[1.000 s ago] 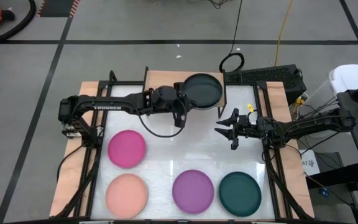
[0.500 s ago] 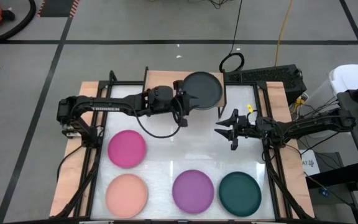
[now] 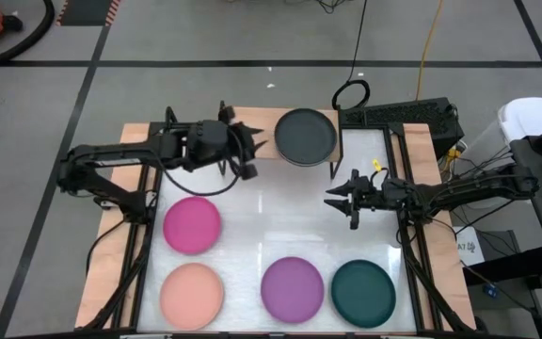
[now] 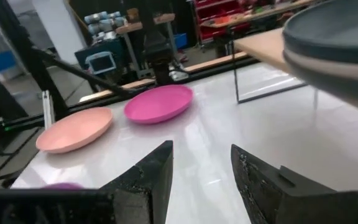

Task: Place and stack plates onto a shelf
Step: Put the green plate on the shelf

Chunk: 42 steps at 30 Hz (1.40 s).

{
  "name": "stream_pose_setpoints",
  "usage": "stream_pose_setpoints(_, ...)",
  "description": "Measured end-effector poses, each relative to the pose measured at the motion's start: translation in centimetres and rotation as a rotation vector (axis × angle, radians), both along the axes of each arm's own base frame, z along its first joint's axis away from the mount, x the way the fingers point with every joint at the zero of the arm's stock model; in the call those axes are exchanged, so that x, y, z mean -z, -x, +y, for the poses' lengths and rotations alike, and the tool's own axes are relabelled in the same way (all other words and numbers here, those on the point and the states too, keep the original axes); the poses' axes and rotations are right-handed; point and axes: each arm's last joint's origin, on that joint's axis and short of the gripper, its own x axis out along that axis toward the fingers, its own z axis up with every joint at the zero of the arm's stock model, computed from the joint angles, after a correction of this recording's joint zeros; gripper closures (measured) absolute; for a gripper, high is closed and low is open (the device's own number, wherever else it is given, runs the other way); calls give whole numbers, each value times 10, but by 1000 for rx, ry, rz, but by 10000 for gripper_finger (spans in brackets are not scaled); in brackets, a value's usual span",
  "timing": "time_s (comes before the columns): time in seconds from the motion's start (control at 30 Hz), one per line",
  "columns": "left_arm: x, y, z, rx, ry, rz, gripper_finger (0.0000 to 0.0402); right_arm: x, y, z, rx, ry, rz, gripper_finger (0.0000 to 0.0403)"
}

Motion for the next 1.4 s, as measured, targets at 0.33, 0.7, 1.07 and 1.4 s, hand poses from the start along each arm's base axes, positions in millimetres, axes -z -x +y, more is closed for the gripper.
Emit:
stream_pose_setpoints(0.33,46,23,-13,-41,93,-75,266,1,0,1,-24,-44,9,260)
stream_pose_setpoints(0.7,118,44,-27,11,170,-398,266,3,0,2,-17,-50,28,260)
stream_pose_setpoints(1.07,136,48,-13,-80,221,-406,266,-8,-1,2,-30,-37,-90,260)
stream_pose_setpoints(1.4,141,50,-4,-134,275,-392,266,-12,-1,2,-30,-1,-122,260)
